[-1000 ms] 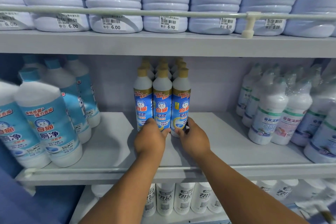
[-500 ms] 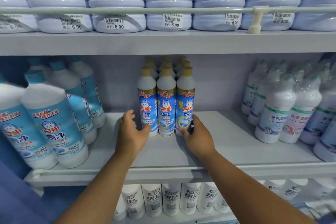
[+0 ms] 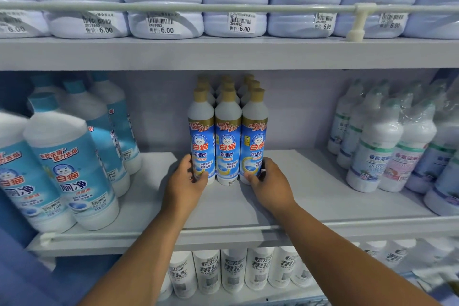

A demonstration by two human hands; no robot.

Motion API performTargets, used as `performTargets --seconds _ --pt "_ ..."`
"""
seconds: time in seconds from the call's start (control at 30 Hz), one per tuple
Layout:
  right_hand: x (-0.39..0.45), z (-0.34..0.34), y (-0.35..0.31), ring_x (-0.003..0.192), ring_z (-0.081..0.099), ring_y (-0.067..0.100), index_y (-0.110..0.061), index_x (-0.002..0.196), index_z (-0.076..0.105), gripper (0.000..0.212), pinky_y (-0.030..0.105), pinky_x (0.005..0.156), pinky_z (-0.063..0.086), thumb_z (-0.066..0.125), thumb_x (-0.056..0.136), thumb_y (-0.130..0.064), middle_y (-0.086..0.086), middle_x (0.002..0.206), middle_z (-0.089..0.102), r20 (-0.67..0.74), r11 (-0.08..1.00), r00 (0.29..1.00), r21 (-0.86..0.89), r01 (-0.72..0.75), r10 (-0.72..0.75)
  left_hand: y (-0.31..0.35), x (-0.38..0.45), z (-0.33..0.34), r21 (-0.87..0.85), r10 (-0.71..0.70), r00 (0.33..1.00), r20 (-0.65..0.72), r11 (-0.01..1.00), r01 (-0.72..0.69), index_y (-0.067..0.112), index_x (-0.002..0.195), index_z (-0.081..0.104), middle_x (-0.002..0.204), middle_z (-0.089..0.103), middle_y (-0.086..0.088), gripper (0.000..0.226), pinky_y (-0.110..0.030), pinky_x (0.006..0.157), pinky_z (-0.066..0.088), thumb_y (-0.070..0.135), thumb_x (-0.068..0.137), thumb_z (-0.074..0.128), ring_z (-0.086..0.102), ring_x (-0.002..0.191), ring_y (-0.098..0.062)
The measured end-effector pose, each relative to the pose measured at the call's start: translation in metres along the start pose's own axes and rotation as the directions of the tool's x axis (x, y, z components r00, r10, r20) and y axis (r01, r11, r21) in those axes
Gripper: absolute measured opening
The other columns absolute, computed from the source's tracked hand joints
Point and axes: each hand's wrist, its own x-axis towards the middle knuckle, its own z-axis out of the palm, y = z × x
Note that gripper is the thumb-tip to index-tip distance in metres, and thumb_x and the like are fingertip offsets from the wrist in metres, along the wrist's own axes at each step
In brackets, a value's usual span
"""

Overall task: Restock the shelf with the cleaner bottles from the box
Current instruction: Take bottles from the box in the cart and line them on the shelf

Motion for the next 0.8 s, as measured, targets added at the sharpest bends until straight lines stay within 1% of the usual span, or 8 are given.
performTargets --seconds 0.1,0.2,0.27,0.43,0.57,0.67,0.73,0.8 --pt "0.001 0.0 -0.001 0.094 0.058 0.005 -0.022 0.128 0.054 0.044 0.019 0.078 0.045 0.07 0.091 -0.041 -0.006 0.122 0.066 0.002 1.0 1.0 0.001 -0.005 0.005 0.006 -0.002 0.001 -0.027 -0.028 0.999 0.018 0.999 0.029 0.026 0.122 0.055 0.113 0.068 0.015 0.048 -0.01 0.072 0.051 0.024 0.081 0.081 0.068 0.095 -0.003" --pt "0.001 0.0 -0.001 0.095 0.058 0.005 -0.022 0.129 0.053 0.046 0.019 0.078 0.046 0.069 0.091 -0.044 -0.007 0.122 0.065 0.005 1.0 1.0 -0.015 -0.005 0.005 0.015 -0.002 0.002 -0.018 -0.037 0.999 0.028 0.999 0.037 0.027 0.118 0.052 0.109 0.065 0.016 0.06 -0.017 0.071 0.054 0.033 0.072 0.088 0.069 0.093 -0.006" --pt "0.0 0.0 -0.002 0.096 0.057 0.005 -0.023 0.13 0.052 0.047 0.02 0.079 0.046 0.069 0.091 -0.044 -0.007 0.123 0.065 0.01 1.0 1.0 -0.02 -0.013 0.013 0.021 0.0 0.002 0.03 -0.047 0.999 0.02 0.998 0.046 0.023 0.12 0.05 0.111 0.062 0.014 0.062 -0.016 0.067 0.051 0.036 0.072 0.087 0.067 0.093 -0.009" --pt "-0.003 -0.002 -0.008 0.095 0.057 0.005 -0.021 0.13 0.053 0.047 0.018 0.078 0.045 0.069 0.091 -0.043 -0.007 0.124 0.065 0.031 0.999 0.999 -0.011 -0.043 0.044 0.022 0.002 -0.004 0.156 -0.074 0.997 0.031 0.985 0.068 0.022 0.116 0.05 0.117 0.066 0.007 0.048 -0.022 0.071 0.053 0.038 0.081 0.079 0.068 0.096 -0.013" --pt "-0.006 -0.011 -0.022 0.098 0.059 0.013 -0.014 0.132 0.051 0.045 0.026 0.082 0.048 0.061 0.097 -0.041 0.002 0.128 0.065 0.091 0.993 0.99 -0.062 -0.101 0.106 0.022 -0.004 -0.016 0.279 -0.078 0.993 0.091 0.959 0.05 0.015 0.119 0.056 0.124 0.068 -0.001 0.034 -0.023 0.073 0.05 0.036 0.094 0.065 0.068 0.105 -0.019" --pt "-0.013 -0.02 -0.036 0.114 0.06 0.027 -0.006 0.137 0.045 0.051 0.032 0.086 0.047 0.051 0.102 -0.043 0.013 0.135 0.06 0.124 0.971 0.974 -0.173 -0.165 0.188 0.029 -0.009 -0.027 0.35 -0.089 0.988 0.13 0.936 0.038 0.013 0.121 0.058 0.125 0.068 -0.005 0.034 -0.03 0.081 0.054 0.039 0.099 0.056 0.066 0.108 -0.022" --pt "-0.023 -0.026 -0.046 0.121 0.058 0.028 -0.005 0.141 0.042 0.055 0.03 0.085 0.043 0.047 0.103 -0.045 0.014 0.139 0.057 0.142 0.947 0.967 -0.273 -0.167 0.212 0.036 -0.014 -0.032 0.426 -0.107 0.979 0.174 0.904 0.023 0.013 0.121 0.06 0.124 0.066 -0.006 0.037 -0.03 0.079 0.052 0.043 0.1 0.052 0.064 0.106 -0.022" --pt "-0.036 -0.032 -0.052 0.123 0.056 0.028 -0.008 0.143 0.042 0.056 0.031 0.091 0.044 0.045 0.103 -0.047 0.014 0.141 0.056 0.158 0.929 0.969 -0.349 -0.125 0.19 0.04 -0.02 -0.036 0.482 -0.108 0.972 0.207 0.876 -0.006 0.015 0.122 0.06 0.125 0.064 -0.007 0.038 -0.03 0.082 0.05 0.044 0.1 0.051 0.062 0.108 -0.022"
